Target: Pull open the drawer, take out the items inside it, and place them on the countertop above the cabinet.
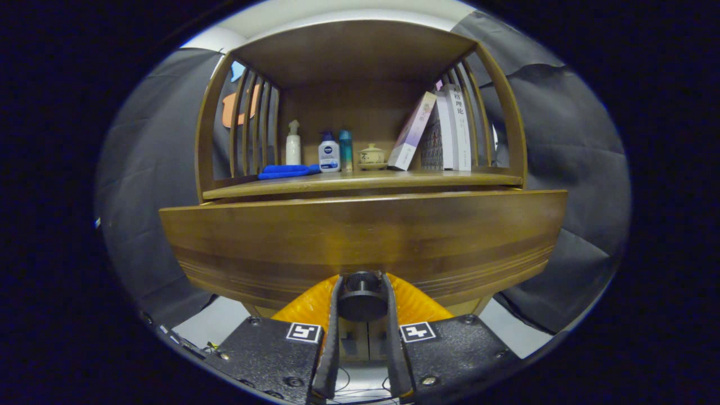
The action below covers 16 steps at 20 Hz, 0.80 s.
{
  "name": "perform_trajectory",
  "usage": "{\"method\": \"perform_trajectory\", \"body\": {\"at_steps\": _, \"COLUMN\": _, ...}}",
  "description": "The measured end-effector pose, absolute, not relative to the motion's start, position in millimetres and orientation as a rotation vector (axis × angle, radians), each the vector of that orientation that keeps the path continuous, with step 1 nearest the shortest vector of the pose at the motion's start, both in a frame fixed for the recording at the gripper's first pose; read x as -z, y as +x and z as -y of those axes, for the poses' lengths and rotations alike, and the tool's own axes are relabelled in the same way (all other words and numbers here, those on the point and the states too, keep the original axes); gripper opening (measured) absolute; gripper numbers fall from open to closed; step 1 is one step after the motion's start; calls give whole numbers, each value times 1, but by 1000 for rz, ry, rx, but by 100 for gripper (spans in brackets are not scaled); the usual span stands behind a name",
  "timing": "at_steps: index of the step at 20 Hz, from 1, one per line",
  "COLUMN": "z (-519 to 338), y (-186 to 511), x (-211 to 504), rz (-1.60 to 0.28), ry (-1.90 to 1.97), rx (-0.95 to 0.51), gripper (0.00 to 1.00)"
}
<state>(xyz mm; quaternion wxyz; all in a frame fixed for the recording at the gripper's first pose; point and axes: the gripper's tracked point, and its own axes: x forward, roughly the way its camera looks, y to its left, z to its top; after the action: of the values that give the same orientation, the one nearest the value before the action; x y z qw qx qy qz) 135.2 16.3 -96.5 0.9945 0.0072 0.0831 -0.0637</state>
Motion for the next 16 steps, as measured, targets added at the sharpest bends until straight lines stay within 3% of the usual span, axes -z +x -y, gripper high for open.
{"method": "perform_trajectory", "body": {"at_steps": 16, "z": -20, "y": 77, "x": 109, "rz": -207, "ry": 40, "rx": 141, "gripper": 38}}
